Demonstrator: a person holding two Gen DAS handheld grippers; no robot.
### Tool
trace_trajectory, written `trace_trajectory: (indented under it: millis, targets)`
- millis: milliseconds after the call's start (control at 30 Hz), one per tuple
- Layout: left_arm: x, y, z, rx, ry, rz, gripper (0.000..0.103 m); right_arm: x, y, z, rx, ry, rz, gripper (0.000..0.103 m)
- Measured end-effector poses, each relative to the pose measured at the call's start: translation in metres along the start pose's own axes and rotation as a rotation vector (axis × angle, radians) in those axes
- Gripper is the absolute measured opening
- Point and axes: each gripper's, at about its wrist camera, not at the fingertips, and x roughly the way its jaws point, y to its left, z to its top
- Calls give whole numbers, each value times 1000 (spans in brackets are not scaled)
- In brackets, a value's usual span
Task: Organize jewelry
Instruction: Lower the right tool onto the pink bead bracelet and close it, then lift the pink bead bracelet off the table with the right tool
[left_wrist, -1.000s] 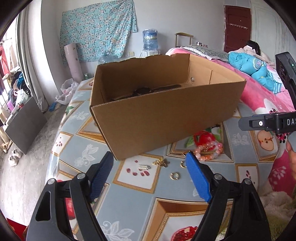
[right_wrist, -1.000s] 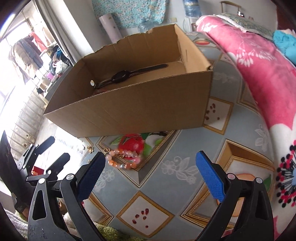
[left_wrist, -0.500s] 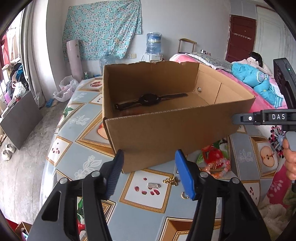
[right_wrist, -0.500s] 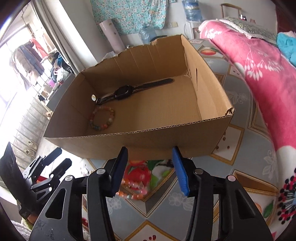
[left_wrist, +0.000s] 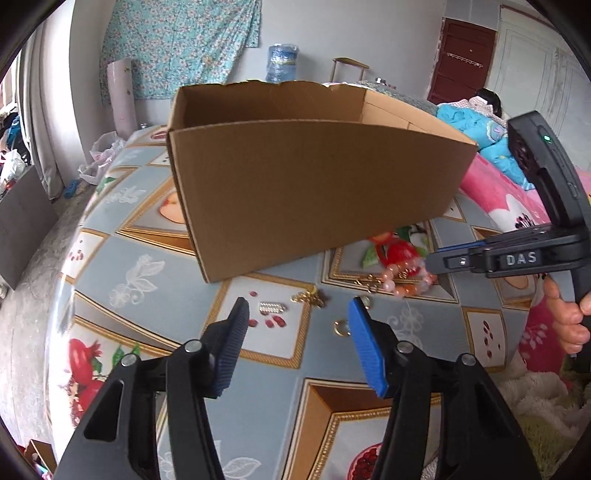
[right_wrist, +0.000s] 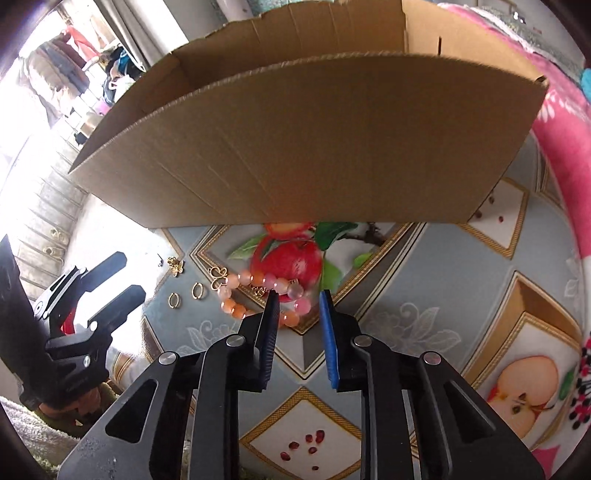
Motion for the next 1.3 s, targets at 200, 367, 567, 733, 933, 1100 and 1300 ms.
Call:
trace_trajectory:
  millis: [200, 367, 567, 733, 933, 1100, 1300]
  targets:
    - [0, -3, -4, 29, -8, -54, 51, 8, 11, 4, -29, 12, -55, 12]
    - [-7, -2, -11, 33, -19, -72, 51, 5, 20, 0, -60, -7, -98, 7]
    - [-12, 2, -19, 24, -19, -83, 49, -26, 32, -10, -76, -97, -76, 7]
    - [-14, 3, -24, 29, -8, -77, 47, -52, 37, -11, -81, -159, -39, 7]
    - [-16, 1, -30, 14, 0, -66, 45, -65, 22, -1, -81, -206, -68, 7]
    - [-20, -4, -32, -1, -12, -49, 45, -74, 11, 11, -83, -235, -16, 7]
    - [-24, -15, -28, -12, -38, -11, 44, -80, -2, 20, -100, -266, -11, 7]
